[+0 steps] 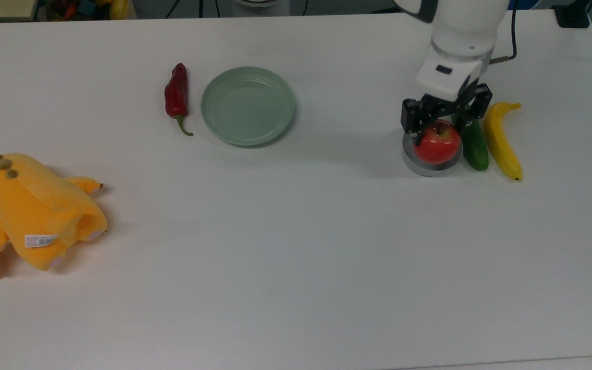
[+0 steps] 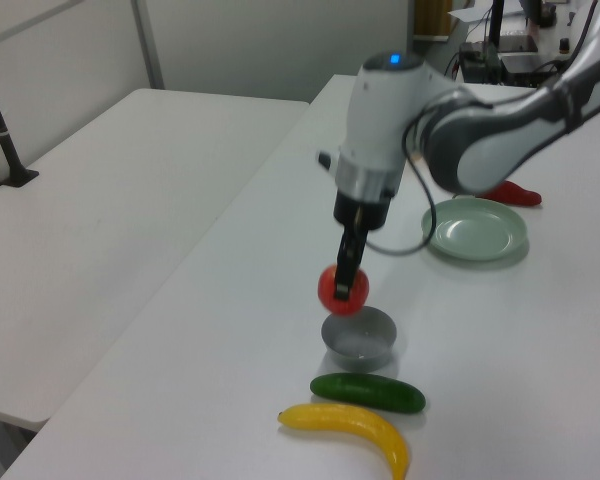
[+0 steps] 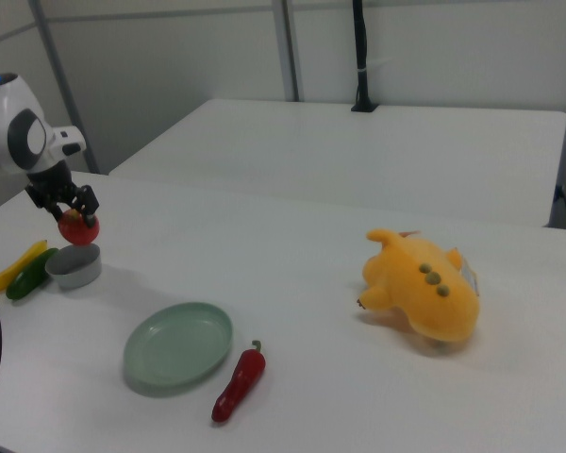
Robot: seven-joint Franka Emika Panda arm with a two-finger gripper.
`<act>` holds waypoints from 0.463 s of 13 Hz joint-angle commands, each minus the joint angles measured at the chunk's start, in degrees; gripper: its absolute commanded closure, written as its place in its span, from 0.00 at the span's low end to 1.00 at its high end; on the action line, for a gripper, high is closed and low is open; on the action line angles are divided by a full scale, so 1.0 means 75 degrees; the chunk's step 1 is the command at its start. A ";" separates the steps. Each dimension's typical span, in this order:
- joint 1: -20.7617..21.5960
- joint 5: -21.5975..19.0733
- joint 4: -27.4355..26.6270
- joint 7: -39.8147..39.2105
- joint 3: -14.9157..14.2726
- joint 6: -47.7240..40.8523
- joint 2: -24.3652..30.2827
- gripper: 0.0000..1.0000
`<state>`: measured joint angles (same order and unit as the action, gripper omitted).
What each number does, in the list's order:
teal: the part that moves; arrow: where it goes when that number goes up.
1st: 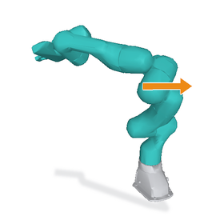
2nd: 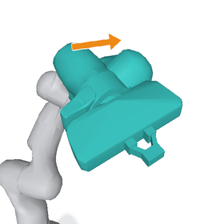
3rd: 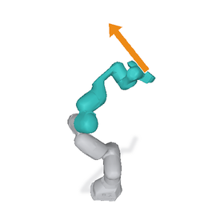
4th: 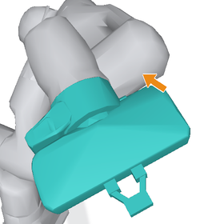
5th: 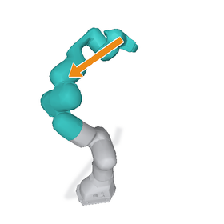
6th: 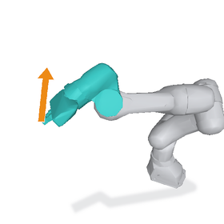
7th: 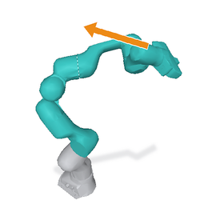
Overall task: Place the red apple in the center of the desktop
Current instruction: 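Lift the red apple up out of the grey bowl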
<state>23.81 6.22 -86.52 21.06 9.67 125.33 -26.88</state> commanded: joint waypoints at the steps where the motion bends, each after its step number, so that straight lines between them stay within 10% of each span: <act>1: -0.0373 -0.0021 -0.0510 0.0063 0.0035 -0.0806 0.1318 0.99; 6: -0.0679 -0.1062 -0.1330 -0.1890 -0.0409 -0.2481 0.2843 0.99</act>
<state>19.22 2.51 -90.56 14.97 9.16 111.35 -11.55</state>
